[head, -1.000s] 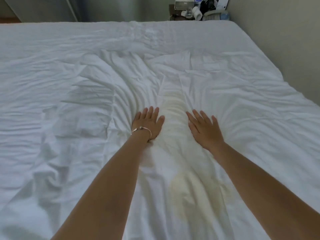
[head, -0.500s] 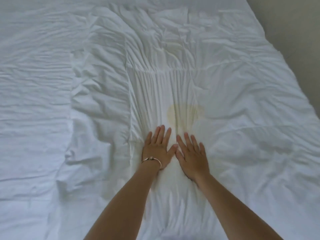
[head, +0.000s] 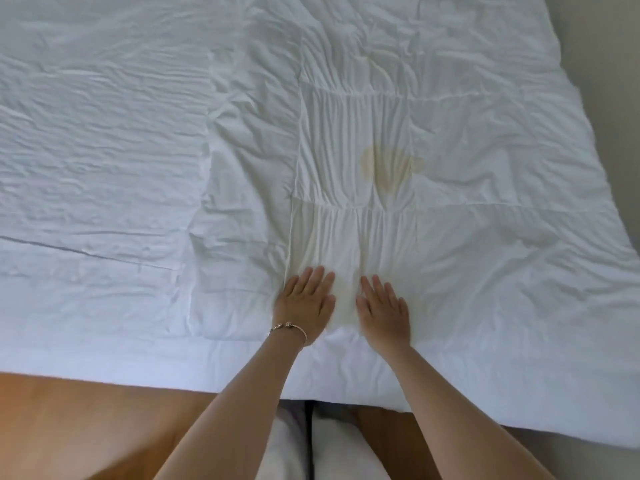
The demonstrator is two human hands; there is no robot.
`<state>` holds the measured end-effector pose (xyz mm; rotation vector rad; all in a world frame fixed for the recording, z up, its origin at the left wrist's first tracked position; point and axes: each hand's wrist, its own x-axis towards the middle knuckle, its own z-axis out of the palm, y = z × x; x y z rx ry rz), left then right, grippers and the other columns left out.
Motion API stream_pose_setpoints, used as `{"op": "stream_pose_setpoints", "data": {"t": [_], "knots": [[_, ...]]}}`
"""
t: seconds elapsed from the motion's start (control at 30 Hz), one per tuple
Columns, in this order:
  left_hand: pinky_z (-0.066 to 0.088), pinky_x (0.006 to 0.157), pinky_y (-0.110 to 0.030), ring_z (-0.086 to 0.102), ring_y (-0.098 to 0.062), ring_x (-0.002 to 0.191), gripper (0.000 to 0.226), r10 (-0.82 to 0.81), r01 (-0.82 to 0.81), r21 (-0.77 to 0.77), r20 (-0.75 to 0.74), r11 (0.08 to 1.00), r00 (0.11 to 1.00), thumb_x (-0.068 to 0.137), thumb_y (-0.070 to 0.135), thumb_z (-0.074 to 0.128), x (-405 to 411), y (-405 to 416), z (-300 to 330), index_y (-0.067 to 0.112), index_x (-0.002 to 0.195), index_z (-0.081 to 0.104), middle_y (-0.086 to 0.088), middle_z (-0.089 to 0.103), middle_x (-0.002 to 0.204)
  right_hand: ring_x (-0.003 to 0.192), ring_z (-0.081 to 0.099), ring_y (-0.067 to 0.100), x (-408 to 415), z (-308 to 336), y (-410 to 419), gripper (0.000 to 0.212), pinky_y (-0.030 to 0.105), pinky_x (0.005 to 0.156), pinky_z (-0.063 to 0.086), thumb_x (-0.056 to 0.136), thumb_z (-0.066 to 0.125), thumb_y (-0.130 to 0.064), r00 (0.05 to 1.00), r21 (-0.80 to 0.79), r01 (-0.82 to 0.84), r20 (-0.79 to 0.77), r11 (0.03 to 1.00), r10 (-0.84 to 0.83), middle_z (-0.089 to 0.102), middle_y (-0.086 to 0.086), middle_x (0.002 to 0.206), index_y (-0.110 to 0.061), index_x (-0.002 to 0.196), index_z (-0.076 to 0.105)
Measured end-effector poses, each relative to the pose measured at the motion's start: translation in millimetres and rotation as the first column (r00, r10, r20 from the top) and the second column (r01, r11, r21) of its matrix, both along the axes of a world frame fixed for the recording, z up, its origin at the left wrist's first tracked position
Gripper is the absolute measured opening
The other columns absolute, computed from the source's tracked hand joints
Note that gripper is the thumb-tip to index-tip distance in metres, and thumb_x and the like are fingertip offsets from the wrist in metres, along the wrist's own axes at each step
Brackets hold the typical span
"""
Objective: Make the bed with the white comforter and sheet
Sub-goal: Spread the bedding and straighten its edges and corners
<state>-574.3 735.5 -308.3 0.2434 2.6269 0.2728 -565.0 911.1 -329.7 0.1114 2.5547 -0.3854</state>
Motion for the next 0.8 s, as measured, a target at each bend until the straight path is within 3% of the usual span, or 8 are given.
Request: {"op": "stream_pose_setpoints", "data": {"t": [0.17,0.3,0.37,0.43,0.53,0.63,0.7,0.8], "knots": [[-0.007,0.12,-0.033,-0.011,-0.011,0.148,0.055,-0.064,0.061,-0.06,-0.038,0.996,0.997,0.103,0.043,0.015,50,-54,15,0.032,0.154,-0.003,0.007,-0.008,0.162,0.147,0.02,0.018,28,20,-29,0.055,0.042,0.12,0.017,0.101,0.037,-0.038,0.973,-0.176,0.223,-0.015,0.959,-0.229,0.023,-0.005,0.16,-0.026,0.153,0.024],[-0.008,0.12,-0.035,-0.017,-0.01,0.146,0.063,-0.12,0.115,-0.117,-0.043,0.986,0.992,0.102,0.035,0.027,70,-119,27,0.034,0.152,-0.011,0.008,-0.017,0.16,0.147,0.017,0.026,47,42,-84,0.071,0.044,0.12,0.017,0.096,0.05,-0.031,0.94,-0.211,0.339,0.029,0.917,-0.341,0.02,0.005,0.161,-0.013,0.155,0.016],[0.003,0.121,-0.037,-0.012,-0.01,0.147,0.062,-0.065,0.065,-0.053,0.01,0.996,0.998,0.102,0.034,0.03,78,-163,36,0.038,0.152,-0.007,0.012,-0.017,0.159,0.149,0.009,0.027,51,53,-119,0.078,0.041,0.122,0.012,0.096,0.054,-0.024,0.904,-0.218,0.428,0.105,0.877,-0.415,0.008,0.009,0.163,-0.007,0.156,0.007],[0.027,0.115,-0.038,0.016,-0.014,0.147,0.056,0.128,-0.143,0.056,0.209,0.988,0.969,0.101,0.037,0.033,86,-218,45,0.04,0.152,0.01,0.011,0.003,0.161,0.148,0.014,0.029,51,64,-163,0.075,0.038,0.12,0.016,0.096,0.053,-0.024,0.888,-0.173,0.455,0.155,0.874,-0.432,0.006,0.013,0.162,-0.005,0.155,0.011],[0.043,0.091,-0.034,0.054,-0.022,0.117,0.039,0.355,-0.484,0.159,0.495,0.86,0.793,0.097,0.045,0.034,104,-309,66,0.023,0.123,0.054,-0.002,0.052,0.126,0.14,0.034,0.028,56,91,-259,0.062,0.037,0.111,0.033,0.096,0.052,-0.024,0.891,-0.275,0.447,0.22,0.851,-0.397,0.025,0.01,0.157,-0.008,0.151,0.027],[0.04,0.094,-0.028,0.052,-0.017,0.115,0.036,0.501,-0.677,0.263,0.503,0.687,0.704,0.097,0.046,0.04,136,-401,101,0.026,0.122,0.057,0.005,0.056,0.121,0.12,0.054,0.02,68,128,-379,0.048,0.027,0.091,0.044,0.097,0.051,-0.025,0.932,-0.432,0.313,0.309,0.846,-0.188,0.052,0.0,0.133,-0.017,0.143,0.041],[0.044,0.092,-0.029,0.056,-0.017,0.109,0.033,0.62,-0.791,0.35,0.492,0.502,0.611,0.097,0.043,0.044,158,-461,123,0.024,0.119,0.06,0.004,0.06,0.119,0.107,0.06,0.013,76,149,-461,0.04,0.029,0.091,0.046,0.097,0.05,-0.03,0.941,-0.501,0.171,0.338,0.848,0.009,0.058,-0.01,0.113,-0.024,0.136,0.048],[0.05,0.09,-0.032,0.062,-0.016,0.101,0.025,0.745,-0.857,0.472,0.493,0.205,0.449,0.095,0.042,0.048,188,-542,147,0.029,0.112,0.061,0.003,0.066,0.111,0.097,0.066,0.006,82,175,-569,0.03,0.03,0.094,0.048,0.096,0.051,-0.029,0.932,-0.599,0.0,0.289,0.8,0.217,0.064,-0.007,0.111,-0.029,0.126,0.054]]}}
